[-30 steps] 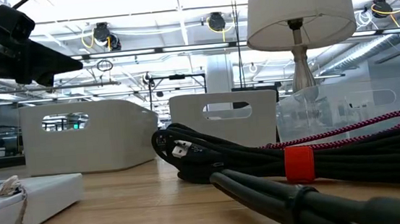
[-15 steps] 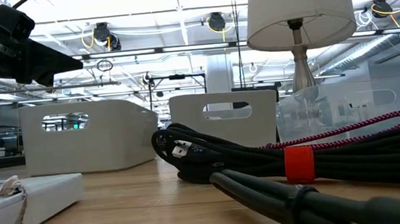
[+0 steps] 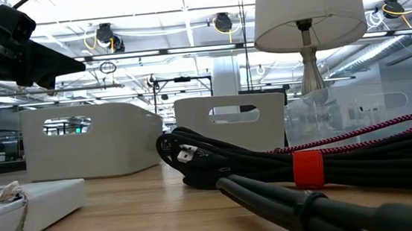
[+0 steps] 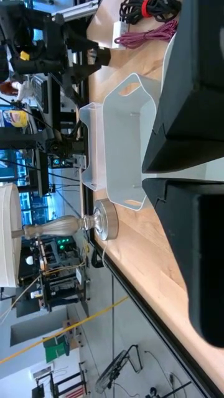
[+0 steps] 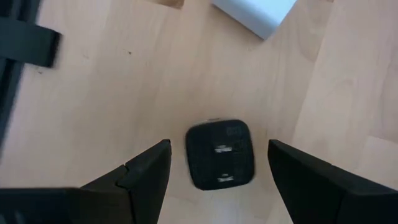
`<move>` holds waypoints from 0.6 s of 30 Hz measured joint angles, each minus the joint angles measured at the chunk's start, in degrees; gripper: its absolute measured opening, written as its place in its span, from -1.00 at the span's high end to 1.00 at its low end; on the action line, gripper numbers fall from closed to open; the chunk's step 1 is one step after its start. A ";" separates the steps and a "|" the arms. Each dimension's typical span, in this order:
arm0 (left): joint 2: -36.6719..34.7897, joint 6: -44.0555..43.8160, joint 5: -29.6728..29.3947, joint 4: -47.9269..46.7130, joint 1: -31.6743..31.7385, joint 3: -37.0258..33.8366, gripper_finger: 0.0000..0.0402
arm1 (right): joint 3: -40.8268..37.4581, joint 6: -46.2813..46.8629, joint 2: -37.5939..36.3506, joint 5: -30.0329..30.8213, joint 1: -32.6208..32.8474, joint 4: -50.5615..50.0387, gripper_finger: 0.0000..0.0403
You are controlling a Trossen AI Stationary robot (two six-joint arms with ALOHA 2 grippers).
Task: Pick and place items into bin
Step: Put the black charger adapter into the transparent bin
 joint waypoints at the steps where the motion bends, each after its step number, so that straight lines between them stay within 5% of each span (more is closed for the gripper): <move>1: 0.02 0.00 0.00 0.02 0.01 0.00 0.84 | -0.37 -0.32 -0.04 0.08 -0.02 0.51 -0.27; 9: 0.00 0.00 0.00 0.02 0.02 0.00 0.84 | -4.79 -1.75 0.02 -0.26 -0.37 8.94 -0.13; 18: 0.01 -0.02 0.00 0.00 0.01 0.00 0.84 | -4.84 -2.50 -0.54 -1.90 -1.54 8.70 0.30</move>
